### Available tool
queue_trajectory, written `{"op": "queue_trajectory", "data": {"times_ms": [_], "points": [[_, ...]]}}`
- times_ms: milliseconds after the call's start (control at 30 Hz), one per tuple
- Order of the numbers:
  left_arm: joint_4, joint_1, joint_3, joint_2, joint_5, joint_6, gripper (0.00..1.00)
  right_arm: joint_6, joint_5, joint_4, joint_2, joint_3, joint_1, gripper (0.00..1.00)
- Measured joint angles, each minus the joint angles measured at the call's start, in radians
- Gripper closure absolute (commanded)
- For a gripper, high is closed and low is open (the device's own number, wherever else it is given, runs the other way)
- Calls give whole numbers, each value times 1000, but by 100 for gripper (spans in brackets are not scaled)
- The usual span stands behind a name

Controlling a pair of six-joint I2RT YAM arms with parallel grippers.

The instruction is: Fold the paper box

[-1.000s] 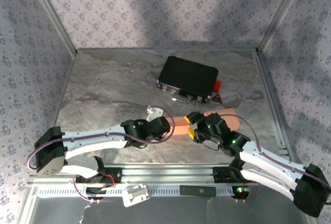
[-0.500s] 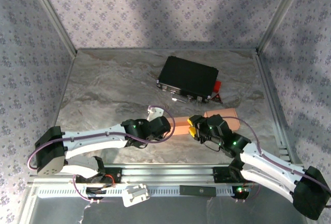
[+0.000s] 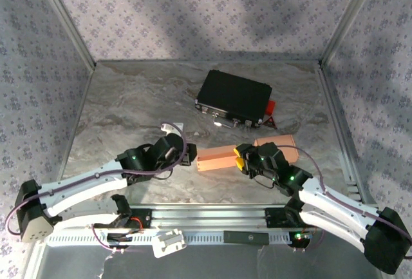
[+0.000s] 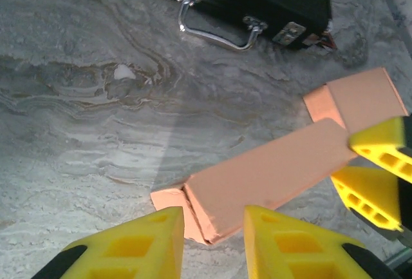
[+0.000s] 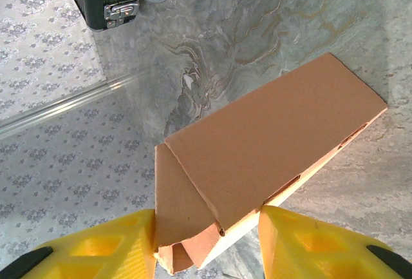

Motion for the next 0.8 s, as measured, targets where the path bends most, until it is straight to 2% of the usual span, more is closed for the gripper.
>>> {"op": "queue_trajectory", "data": {"times_ms": [167,333,800], "points": [[77,22,-21,79,102,-18,74,0,0,0,0,0,0,56],[134,22,-30,124,150,-33,79,-1,0,-2,0,0,0,57],[140,22,-92,95,132,-60,80,-8,0,-7,0,-2,0,65]]}}
